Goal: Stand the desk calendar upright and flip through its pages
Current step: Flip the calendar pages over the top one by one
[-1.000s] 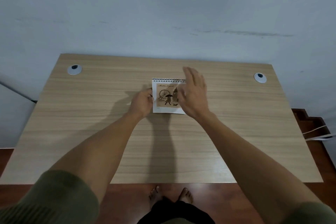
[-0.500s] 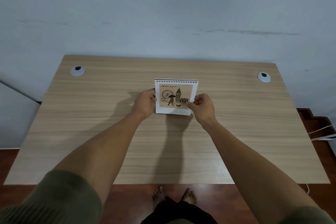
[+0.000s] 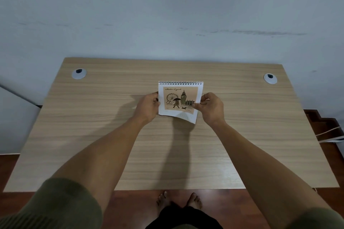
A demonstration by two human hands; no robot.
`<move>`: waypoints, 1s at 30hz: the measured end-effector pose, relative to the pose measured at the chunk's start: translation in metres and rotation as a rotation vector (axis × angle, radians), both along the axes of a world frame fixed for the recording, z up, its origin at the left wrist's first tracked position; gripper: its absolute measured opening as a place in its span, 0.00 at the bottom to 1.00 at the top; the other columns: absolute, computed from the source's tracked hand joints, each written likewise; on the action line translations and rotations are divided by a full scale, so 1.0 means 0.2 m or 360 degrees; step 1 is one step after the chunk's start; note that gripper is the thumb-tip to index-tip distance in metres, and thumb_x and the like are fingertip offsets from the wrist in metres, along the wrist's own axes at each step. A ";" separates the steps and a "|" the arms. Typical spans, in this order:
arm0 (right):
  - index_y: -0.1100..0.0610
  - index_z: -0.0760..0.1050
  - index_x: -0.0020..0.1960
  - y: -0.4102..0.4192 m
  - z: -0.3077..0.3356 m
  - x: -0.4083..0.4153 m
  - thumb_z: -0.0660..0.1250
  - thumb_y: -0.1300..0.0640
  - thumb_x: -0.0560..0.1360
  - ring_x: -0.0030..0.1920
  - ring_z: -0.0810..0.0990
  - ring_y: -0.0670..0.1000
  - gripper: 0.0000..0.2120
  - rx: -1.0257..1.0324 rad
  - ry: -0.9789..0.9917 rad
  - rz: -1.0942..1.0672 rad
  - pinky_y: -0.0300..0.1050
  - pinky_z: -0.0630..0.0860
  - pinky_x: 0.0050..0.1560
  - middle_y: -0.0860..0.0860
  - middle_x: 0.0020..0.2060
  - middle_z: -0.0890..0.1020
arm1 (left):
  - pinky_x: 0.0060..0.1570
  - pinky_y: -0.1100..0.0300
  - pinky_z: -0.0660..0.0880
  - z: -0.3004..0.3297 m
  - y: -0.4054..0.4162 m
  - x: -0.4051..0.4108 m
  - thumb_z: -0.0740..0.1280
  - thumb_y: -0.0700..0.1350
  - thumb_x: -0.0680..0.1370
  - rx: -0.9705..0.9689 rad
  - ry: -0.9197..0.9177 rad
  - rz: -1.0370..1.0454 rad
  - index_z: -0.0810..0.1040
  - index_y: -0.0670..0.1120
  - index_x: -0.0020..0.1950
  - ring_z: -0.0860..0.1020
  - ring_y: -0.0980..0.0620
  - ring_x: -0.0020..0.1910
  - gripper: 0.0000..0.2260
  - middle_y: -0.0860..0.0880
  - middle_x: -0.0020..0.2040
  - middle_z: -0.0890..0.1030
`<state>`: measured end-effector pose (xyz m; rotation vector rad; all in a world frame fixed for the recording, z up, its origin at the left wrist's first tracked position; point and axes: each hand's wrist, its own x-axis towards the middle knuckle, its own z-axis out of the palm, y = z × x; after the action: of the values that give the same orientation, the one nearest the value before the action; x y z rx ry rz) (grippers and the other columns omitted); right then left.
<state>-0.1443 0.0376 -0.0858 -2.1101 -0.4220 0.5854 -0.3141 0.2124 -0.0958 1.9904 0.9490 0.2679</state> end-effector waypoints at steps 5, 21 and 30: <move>0.57 0.79 0.38 -0.02 -0.01 0.04 0.79 0.61 0.71 0.41 0.86 0.57 0.09 0.0024 -0.0025 0.0105 0.63 0.82 0.48 0.55 0.38 0.86 | 0.52 0.55 0.77 0.01 0.00 0.00 0.63 0.33 0.79 -0.0011 -0.0022 -0.0026 0.84 0.48 0.59 0.81 0.49 0.44 0.15 0.60 0.40 0.80; 0.61 0.77 0.43 -0.12 0.11 0.10 0.74 0.60 0.74 0.41 0.80 0.53 0.07 0.0019 0.0191 0.0405 0.51 0.76 0.42 0.57 0.41 0.85 | 0.53 0.45 0.82 -0.03 0.01 0.01 0.60 0.38 0.73 -0.0105 0.0004 -0.0043 0.84 0.50 0.56 0.85 0.46 0.46 0.18 0.48 0.47 0.87; 0.63 0.81 0.48 -0.16 0.26 0.05 0.71 0.59 0.79 0.41 0.85 0.57 0.06 0.0406 0.0951 0.0336 0.46 0.81 0.43 0.58 0.43 0.87 | 0.55 0.45 0.82 -0.08 0.06 0.00 0.63 0.40 0.74 -0.0121 0.0107 -0.0044 0.83 0.52 0.55 0.84 0.41 0.51 0.14 0.46 0.50 0.87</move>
<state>-0.1351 0.0053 -0.0348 -1.5623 -0.3519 1.1740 -0.3132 0.2236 -0.1115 1.9520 0.9593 0.1479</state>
